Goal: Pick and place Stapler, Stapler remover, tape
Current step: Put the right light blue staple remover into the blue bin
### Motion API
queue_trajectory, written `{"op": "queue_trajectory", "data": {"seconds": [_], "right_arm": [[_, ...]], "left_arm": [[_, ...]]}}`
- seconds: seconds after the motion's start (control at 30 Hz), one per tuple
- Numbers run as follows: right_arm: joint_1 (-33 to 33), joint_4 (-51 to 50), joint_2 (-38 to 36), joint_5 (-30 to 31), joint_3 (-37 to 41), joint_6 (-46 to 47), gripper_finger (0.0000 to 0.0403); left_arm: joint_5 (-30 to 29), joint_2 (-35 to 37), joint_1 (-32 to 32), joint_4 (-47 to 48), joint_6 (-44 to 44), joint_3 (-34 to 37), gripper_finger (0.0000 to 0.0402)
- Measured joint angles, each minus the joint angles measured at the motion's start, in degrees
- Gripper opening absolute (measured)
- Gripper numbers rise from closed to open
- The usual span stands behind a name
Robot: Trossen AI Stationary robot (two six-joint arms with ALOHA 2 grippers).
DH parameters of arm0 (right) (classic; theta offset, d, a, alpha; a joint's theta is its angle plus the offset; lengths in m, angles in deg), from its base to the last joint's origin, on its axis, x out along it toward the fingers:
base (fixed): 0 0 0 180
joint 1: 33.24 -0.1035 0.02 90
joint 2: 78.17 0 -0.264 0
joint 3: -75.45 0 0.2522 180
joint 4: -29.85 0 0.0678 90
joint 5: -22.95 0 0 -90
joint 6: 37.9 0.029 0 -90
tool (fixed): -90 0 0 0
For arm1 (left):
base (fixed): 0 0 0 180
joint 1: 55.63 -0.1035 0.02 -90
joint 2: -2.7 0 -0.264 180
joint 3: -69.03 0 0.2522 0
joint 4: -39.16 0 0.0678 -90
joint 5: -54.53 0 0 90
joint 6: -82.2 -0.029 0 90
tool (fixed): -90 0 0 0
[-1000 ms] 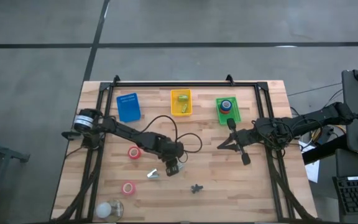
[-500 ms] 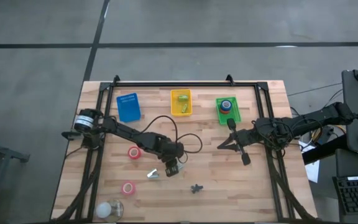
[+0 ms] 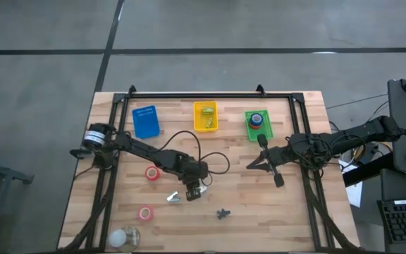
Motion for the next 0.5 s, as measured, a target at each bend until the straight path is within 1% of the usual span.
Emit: {"op": "queue_trajectory", "data": {"seconds": [0.13, 0.3, 0.4, 0.5], "right_arm": [[0.0, 0.0, 0.0, 0.0, 0.0, 0.0, 0.0008], [0.0, 0.0, 0.0, 0.0, 0.0, 0.0, 0.0008], [-0.01, 0.01, 0.0, 0.0, 0.0, 0.0, 0.0008], [0.0, 0.13, 0.0, 0.02, 0.02, 0.0, 0.0008]], "left_arm": [[-0.16, 0.05, -0.06, 0.1, -0.65, 0.02, 0.0012], [-0.35, 0.62, -0.87, 2.93, -2.07, 0.02, 0.0005], [-2.65, 1.74, -1.66, 5.93, -2.74, 0.02, 0.0007], [-7.22, 3.91, -2.28, 9.63, -3.37, 0.04, 0.0008]]}}
